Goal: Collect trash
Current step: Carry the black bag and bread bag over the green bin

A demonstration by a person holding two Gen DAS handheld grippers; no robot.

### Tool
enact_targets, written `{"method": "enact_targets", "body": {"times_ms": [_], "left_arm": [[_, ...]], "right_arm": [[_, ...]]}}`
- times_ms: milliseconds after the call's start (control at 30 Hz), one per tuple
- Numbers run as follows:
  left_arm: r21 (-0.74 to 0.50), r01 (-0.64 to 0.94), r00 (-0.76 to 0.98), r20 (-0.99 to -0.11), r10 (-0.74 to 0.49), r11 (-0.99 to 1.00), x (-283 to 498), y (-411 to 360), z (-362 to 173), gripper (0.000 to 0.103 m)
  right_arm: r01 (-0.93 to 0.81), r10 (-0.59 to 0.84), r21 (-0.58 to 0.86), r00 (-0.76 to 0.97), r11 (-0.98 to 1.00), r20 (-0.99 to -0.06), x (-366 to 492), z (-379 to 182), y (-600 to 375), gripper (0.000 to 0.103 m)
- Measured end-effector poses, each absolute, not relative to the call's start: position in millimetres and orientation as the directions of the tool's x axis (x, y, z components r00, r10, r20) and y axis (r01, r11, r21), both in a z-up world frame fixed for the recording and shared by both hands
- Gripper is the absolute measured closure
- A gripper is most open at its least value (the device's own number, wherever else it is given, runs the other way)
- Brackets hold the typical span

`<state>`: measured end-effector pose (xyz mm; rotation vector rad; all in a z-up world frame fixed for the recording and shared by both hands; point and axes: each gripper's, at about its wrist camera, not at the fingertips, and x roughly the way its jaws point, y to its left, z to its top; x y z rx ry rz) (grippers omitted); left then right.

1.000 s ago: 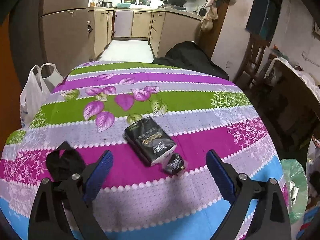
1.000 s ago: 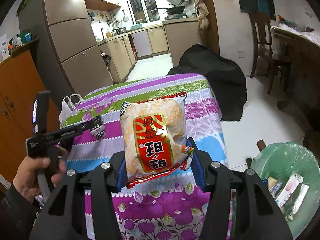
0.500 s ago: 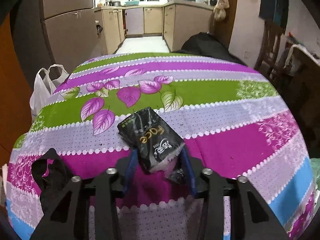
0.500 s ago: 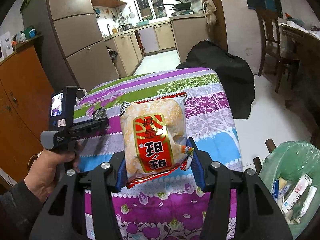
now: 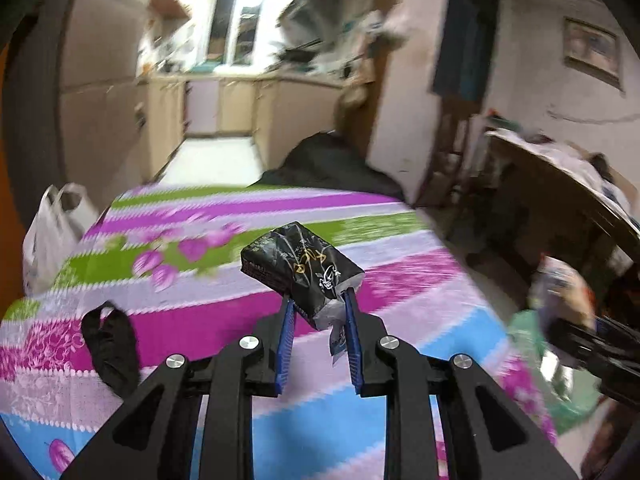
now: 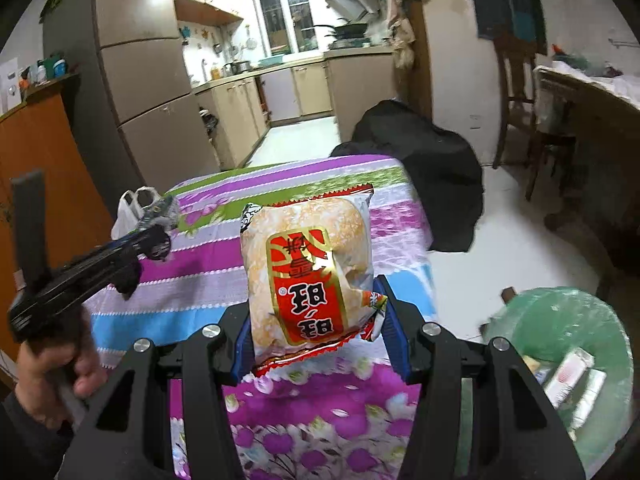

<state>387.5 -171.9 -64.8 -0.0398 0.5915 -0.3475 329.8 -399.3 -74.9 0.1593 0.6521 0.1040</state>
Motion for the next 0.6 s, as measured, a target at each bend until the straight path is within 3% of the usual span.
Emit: {"method": "enact_targets", "body": {"times_ms": [300, 600], "left_arm": [[-0.137, 0.552, 0.678, -0.500, -0.539, 0.822, 337, -290, -11, 0.079], [-0.142, 0.732, 0.493, -0.565, -0.661, 0.667, 306, -434, -5, 0.079]], "right_arm": [[0.127, -0.043, 0.102, 0.808, 0.987, -0.587, 280, -33, -479, 0.053], [0.302, -0.141, 0.122, 0.718, 0.946, -0.682, 249, -29, -584, 0.053]]}}
